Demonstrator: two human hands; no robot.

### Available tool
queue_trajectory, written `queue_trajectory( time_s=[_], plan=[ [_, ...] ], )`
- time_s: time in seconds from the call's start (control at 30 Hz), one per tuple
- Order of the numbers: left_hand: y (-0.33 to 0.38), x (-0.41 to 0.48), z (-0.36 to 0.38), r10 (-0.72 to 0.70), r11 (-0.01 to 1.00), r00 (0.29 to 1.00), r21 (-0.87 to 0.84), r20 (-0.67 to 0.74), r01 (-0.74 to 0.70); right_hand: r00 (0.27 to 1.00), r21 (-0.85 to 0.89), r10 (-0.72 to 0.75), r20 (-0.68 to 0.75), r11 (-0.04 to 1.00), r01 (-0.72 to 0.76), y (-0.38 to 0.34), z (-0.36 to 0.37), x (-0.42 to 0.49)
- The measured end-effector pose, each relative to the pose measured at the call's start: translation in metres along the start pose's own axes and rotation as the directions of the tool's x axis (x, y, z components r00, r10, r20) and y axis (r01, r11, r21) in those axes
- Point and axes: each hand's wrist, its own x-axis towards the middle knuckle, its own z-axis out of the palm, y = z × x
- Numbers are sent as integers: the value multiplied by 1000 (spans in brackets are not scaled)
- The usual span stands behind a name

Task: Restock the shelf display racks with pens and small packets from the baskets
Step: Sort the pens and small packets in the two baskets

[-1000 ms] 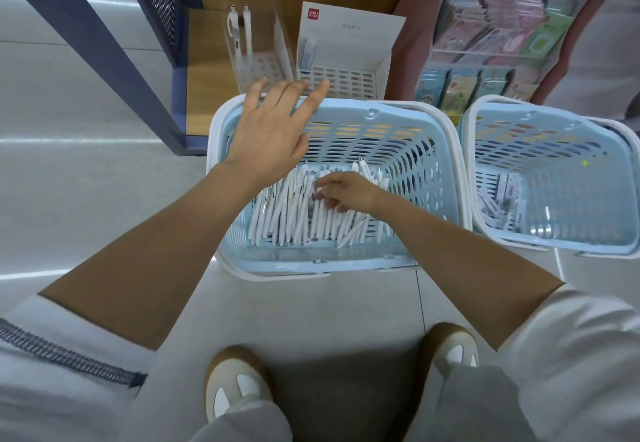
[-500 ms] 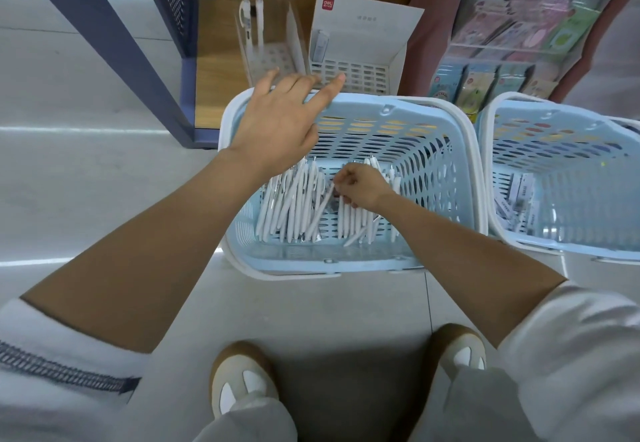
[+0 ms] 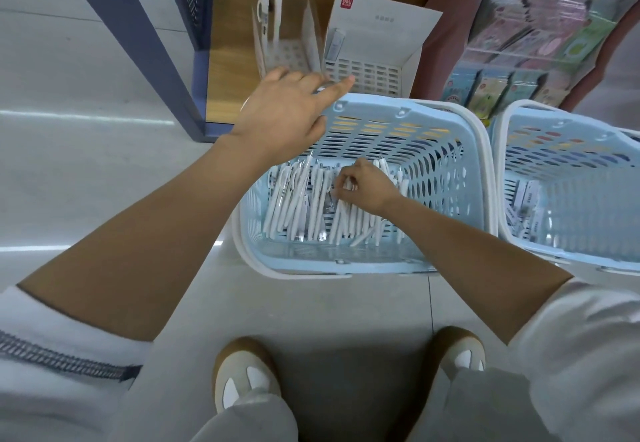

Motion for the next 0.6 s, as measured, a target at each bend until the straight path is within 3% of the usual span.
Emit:
queue_trajectory(
  time_s=[0.2,0.43,0.6],
  plan=[
    [-7,-5,-3,26,998,1000,-58,-7,-26,991,-144,110,-81,982,-121,-14,4,4],
    [-12,-17,-5,26,993,999,-118,-33,-29,977,-115,187,-106,973,-199,-29,15,9],
    [-14,-21,-4,5,992,999,-125,-53,-12,979,-300,182,-96,932,-203,-38,19,14]
  ],
)
